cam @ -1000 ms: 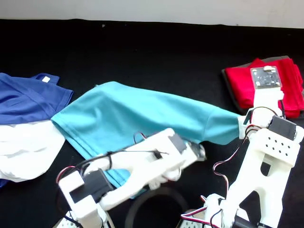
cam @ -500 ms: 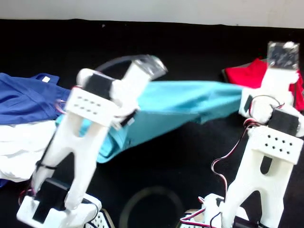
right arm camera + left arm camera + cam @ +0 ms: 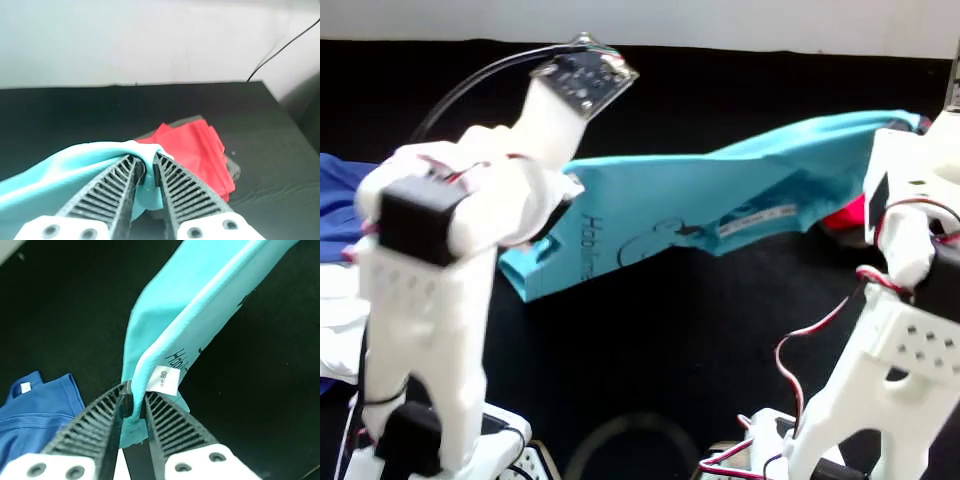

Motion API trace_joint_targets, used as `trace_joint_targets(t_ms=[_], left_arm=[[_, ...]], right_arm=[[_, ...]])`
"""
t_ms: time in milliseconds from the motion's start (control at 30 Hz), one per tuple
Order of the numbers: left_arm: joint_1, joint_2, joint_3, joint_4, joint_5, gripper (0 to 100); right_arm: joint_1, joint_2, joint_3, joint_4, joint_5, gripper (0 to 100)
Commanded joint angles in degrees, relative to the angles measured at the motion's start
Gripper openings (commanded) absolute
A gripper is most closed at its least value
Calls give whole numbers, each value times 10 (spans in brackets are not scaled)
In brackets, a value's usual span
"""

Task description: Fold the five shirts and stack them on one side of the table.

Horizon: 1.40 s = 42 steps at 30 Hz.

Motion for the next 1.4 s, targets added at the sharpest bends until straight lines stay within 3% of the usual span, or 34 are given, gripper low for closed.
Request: trace_joint_targets(t_ms=[0,267,633,767,933,1133,1367], left_arm=[[-7,-63,-22,2,-4,8],[-7,-152,-29,-3,-5,8],[-9,-165,-129,-2,-5,8],[-60,-165,-160,-2,-5,8],[-87,-160,-124,2,-18,8],[-85,-164,-39,-2,-21,8],[-85,-166,-66,2,-21,8]], right_arm=[[0,-6,-100,30,-4,6],[0,-6,-284,77,-1,6],[1,-6,-416,125,9,6],[0,-6,-464,182,11,6],[-2,1,-447,211,8,6],[-3,0,-324,191,7,6],[-3,-29,-301,178,7,6]])
